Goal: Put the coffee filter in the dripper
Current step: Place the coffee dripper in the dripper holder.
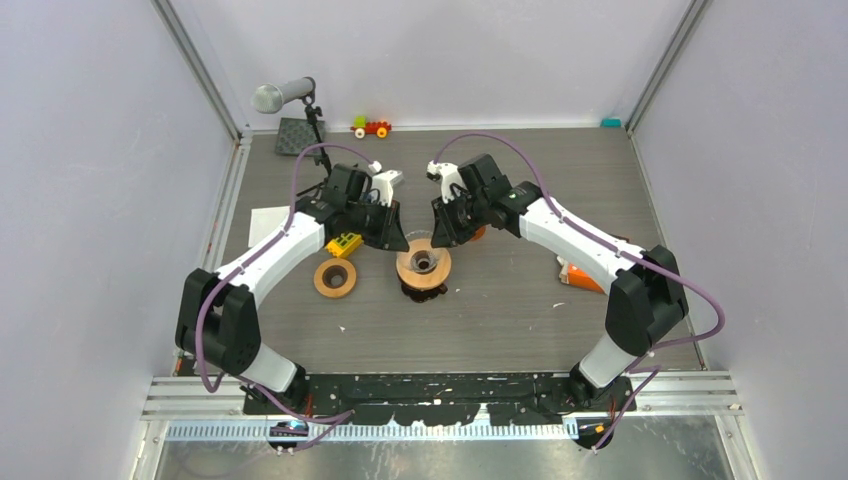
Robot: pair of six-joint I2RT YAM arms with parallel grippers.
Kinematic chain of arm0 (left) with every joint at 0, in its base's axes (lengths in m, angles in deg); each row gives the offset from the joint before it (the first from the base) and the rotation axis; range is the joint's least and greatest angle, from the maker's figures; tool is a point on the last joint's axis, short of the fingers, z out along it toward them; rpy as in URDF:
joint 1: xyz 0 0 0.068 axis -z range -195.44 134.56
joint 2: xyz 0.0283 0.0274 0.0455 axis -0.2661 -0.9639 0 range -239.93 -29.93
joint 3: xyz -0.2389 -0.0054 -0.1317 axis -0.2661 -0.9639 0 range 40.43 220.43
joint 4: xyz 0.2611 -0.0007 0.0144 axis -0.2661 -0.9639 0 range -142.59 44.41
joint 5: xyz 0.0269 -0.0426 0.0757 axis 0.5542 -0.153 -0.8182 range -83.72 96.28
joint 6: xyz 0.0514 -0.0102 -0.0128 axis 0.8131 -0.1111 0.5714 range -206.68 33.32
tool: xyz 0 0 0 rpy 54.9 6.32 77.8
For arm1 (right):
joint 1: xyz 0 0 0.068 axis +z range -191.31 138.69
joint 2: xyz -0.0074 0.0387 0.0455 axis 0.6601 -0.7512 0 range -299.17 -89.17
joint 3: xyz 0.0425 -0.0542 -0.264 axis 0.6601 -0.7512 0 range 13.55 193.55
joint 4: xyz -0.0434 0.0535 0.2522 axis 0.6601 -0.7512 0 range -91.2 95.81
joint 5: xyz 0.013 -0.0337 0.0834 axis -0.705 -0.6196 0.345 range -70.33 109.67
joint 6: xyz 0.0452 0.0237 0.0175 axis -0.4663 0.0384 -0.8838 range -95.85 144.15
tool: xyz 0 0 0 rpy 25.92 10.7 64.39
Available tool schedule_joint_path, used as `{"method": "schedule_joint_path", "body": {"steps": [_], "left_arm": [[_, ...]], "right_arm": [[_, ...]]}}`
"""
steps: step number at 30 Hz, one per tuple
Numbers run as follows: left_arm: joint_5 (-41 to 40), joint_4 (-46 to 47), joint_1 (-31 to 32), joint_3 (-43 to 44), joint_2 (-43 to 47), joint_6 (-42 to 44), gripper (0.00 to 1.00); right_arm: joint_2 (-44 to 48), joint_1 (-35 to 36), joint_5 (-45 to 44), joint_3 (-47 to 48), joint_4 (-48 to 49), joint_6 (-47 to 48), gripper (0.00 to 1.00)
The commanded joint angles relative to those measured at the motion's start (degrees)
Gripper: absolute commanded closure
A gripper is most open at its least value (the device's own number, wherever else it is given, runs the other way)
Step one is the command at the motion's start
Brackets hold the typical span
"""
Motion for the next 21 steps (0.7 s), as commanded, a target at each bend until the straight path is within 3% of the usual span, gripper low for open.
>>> {"method": "schedule_joint_path", "body": {"steps": [1, 21], "left_arm": [[0.2, -3.4, 0.6, 3.3, 1.4, 3.3, 1.0], [-0.8, -6.3, 0.9, 4.1, 0.5, 4.8, 1.0]], "right_arm": [[0.6, -0.1, -0.4, -1.3, 0.9, 2.0, 0.85], [-0.9, -0.2, -0.3, -1.9, 0.7, 2.5, 0.91]]}}
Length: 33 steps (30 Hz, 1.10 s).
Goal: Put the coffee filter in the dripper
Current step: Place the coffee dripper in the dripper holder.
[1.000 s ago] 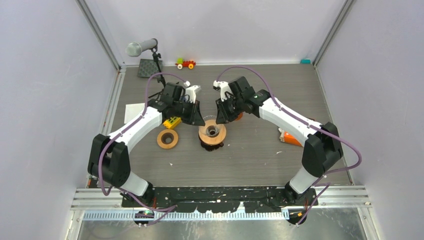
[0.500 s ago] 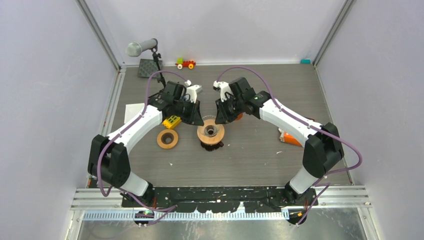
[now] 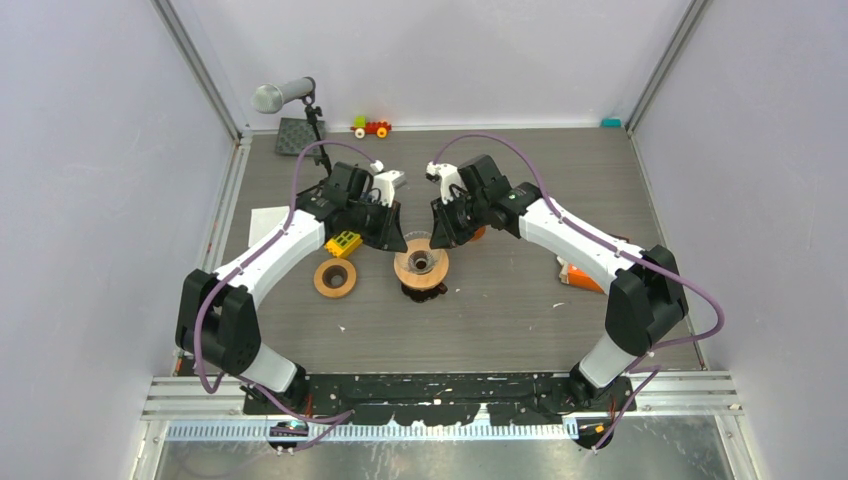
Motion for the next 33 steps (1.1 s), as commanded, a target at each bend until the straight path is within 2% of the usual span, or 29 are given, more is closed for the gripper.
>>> {"method": "schedule_joint_path", "body": {"steps": [1, 17, 33], "left_arm": [[0.6, -2.2, 0.7, 2.0, 0.5, 2.1, 1.0], [-2.4, -1.7, 2.9, -0.8, -0.7, 5.1, 1.0], [-3.4, -1.0, 3.9, -3.0, -1.8, 7.1, 1.0]], "right_arm": [[-0.9, -0.2, -2.3, -1.8, 0.0, 2.7, 0.91], [-0.6, -0.2, -4.0, -5.5, 3.1, 3.6, 0.99], [-2.8, -0.1, -5.9, -7.6, 4.8, 4.6, 0.99]]}}
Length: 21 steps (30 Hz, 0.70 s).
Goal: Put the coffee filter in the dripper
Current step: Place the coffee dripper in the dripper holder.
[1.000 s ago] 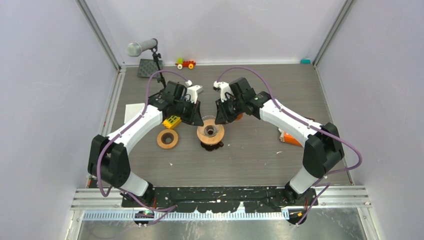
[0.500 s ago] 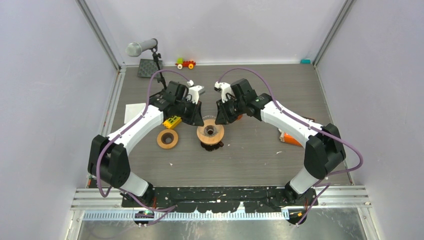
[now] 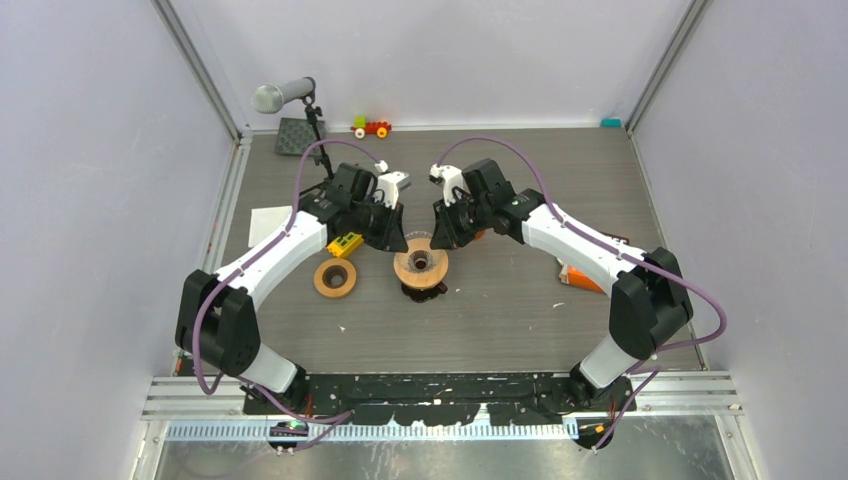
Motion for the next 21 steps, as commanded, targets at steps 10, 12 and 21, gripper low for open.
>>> {"method": "schedule_joint_path", "body": {"steps": [10, 12, 21], "left_arm": [[-0.4, -1.0, 2.4, -3.4, -2.4, 5.3, 1.0], [-0.5, -1.0, 2.5, -3.6, -2.5, 5.3, 1.0], [0.4, -2.3, 2.6, -2.8, -2.7, 5.2, 1.0]], "right_arm": [[-4.6, 0.0, -6.6, -4.8, 0.5, 4.3, 0.99], [-4.9, 0.0, -6.5, -5.0, 0.5, 4.4, 1.0], [-5.6, 0.0, -5.6, -6.0, 0.8, 4.4, 1.0]]}}
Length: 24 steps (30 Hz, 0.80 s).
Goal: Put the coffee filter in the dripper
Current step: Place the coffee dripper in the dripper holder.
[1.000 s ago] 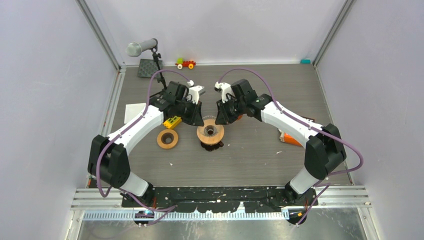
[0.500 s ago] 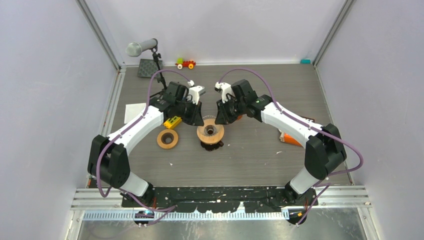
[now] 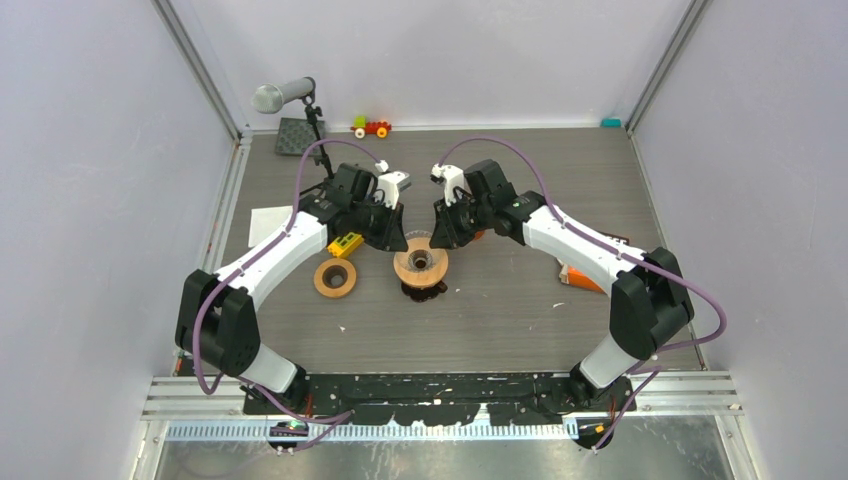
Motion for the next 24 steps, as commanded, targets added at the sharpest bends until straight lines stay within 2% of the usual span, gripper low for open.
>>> {"method": "schedule_joint_path", "body": {"steps": [1, 24], "left_arm": [[0.9, -3.5, 2.4, -2.4, -2.8, 4.5, 1.0], [1.0, -3.9, 3.7, -4.0, -4.7, 5.5, 1.0]], "right_arm": [[-5.7, 0.4, -6.2, -4.4, -2.2, 4.4, 1.0], [-8.3, 1.0, -6.2, -6.6, -0.6, 4.4, 0.99]]}}
